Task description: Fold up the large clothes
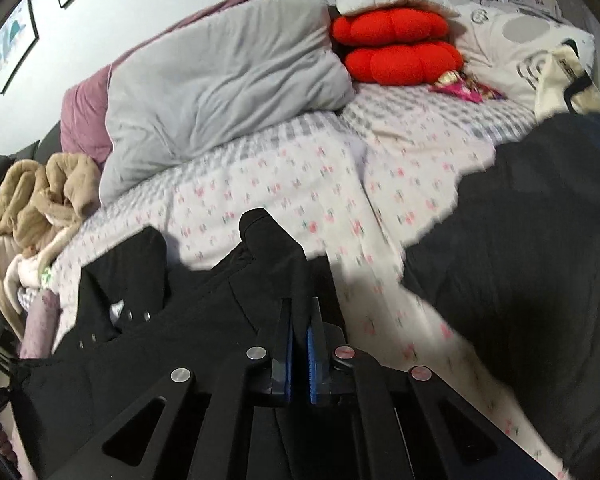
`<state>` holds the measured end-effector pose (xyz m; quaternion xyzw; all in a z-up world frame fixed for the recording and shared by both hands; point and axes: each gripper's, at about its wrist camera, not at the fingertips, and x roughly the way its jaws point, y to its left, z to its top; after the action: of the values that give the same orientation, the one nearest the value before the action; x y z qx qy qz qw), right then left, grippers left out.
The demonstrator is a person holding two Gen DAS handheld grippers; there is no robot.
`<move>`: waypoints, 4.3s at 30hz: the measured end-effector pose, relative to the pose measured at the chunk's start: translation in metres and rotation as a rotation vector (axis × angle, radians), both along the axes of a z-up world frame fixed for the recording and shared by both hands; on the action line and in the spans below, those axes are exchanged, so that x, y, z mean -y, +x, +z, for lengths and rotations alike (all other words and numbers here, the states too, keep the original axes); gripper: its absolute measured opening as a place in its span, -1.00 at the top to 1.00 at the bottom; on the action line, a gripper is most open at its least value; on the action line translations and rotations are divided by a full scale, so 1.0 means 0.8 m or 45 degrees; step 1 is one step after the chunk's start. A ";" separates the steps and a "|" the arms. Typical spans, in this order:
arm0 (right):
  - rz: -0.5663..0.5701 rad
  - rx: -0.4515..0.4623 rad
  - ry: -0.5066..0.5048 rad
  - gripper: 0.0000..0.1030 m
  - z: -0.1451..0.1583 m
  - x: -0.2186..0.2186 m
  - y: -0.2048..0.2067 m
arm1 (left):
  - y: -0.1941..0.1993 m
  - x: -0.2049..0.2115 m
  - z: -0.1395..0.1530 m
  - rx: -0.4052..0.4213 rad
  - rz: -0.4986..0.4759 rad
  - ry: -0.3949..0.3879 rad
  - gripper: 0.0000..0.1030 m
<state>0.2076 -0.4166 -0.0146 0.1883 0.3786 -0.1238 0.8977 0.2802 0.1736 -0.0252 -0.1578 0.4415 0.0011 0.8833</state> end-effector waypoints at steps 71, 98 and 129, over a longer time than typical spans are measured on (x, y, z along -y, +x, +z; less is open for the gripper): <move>-0.004 -0.328 0.094 0.27 -0.091 -0.046 -0.033 | -0.052 0.026 -0.081 -0.227 0.113 -0.130 -0.07; -0.034 -0.340 -0.030 0.34 -0.081 -0.040 -0.055 | -0.077 -0.007 -0.098 -0.322 0.173 -0.146 0.27; 0.380 -0.141 -0.161 -0.25 -0.042 -0.190 -0.032 | -0.126 -0.009 -0.124 -0.467 0.257 -0.379 -0.29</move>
<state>0.1823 -0.2648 -0.0480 0.0660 0.4425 -0.0228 0.8940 0.1794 0.1809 -0.1243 -0.3264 0.5716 0.0528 0.7510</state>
